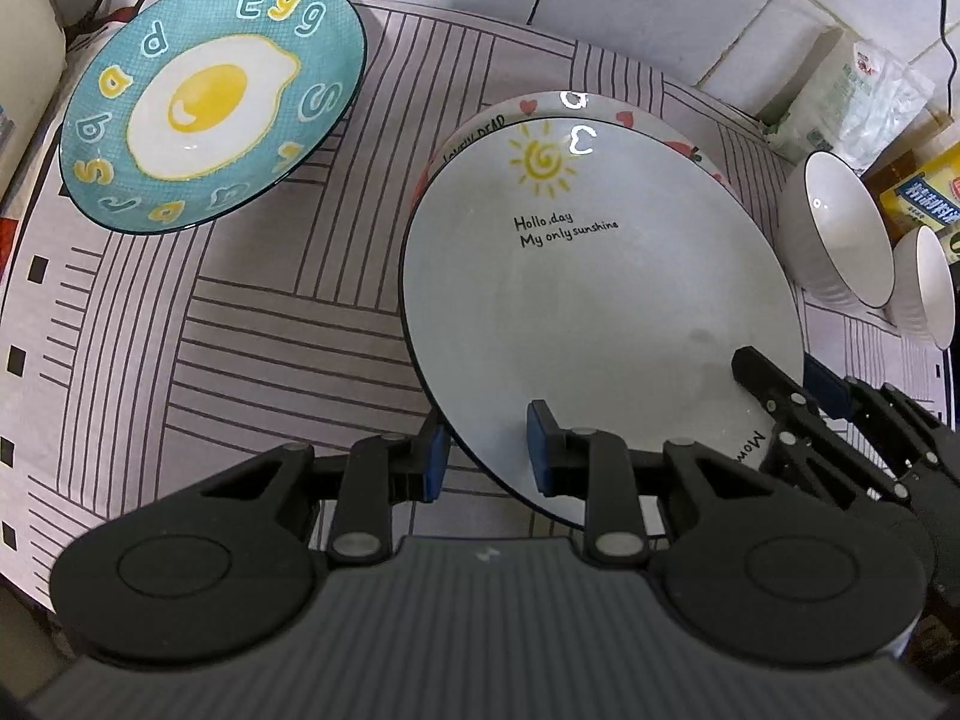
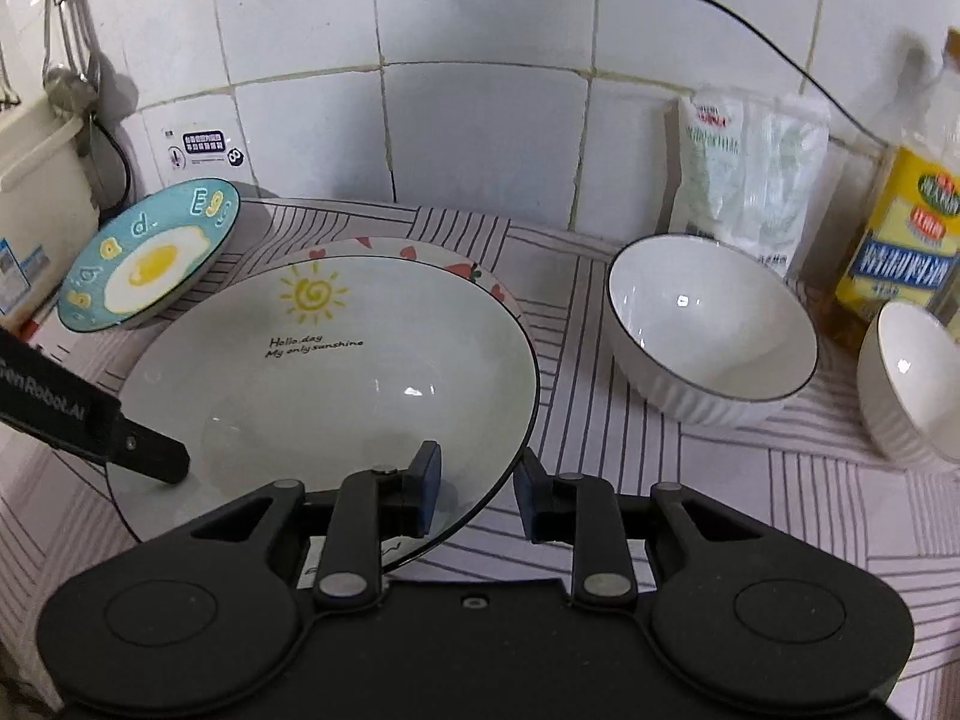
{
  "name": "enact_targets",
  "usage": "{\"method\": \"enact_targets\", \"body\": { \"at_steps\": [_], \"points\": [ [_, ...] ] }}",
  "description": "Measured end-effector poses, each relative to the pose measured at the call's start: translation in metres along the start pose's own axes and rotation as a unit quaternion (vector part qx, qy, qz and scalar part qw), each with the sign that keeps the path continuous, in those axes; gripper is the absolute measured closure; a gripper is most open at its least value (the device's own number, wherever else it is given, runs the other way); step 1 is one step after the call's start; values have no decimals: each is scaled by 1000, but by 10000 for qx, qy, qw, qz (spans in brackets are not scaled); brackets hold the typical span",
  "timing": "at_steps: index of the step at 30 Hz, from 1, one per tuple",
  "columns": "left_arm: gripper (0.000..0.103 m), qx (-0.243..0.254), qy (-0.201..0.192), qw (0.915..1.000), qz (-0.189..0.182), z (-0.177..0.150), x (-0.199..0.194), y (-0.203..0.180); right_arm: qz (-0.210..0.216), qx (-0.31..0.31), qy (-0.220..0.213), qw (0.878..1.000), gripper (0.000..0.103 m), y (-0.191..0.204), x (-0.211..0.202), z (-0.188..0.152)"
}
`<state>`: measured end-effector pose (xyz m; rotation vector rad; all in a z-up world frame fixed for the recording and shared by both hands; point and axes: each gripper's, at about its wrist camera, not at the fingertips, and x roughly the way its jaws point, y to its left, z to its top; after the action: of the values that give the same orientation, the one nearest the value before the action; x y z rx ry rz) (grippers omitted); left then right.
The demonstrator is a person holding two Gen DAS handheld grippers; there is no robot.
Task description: Organize plates and bowls
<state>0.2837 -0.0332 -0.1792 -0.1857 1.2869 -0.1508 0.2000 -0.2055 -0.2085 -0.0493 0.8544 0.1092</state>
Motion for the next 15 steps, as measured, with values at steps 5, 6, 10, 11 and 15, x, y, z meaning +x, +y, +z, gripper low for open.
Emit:
{"method": "enact_targets", "body": {
  "at_steps": [5, 6, 10, 11, 15],
  "points": [
    [78, 102, -124, 9998, 116, -1, 0, -2, -75, -86, -63, 9999, 67, 3, 5, 1],
    [78, 149, -136, 9997, 158, -1, -1, -3, -112, -108, -76, 9998, 67, 4, 7, 2],
    [79, 213, -121, 9997, 78, 0, -5, -4, -333, -194, -165, 9991, 68, 4, 9, 3],
    [79, 230, -148, 9996, 69, -1, -7, -4, -310, -189, -196, 9991, 68, 3, 7, 4],
    [79, 181, -230, 9996, 5, -4, -15, 5, -136, -20, -242, 9996, 68, 0, -2, 5]
  ]
}}
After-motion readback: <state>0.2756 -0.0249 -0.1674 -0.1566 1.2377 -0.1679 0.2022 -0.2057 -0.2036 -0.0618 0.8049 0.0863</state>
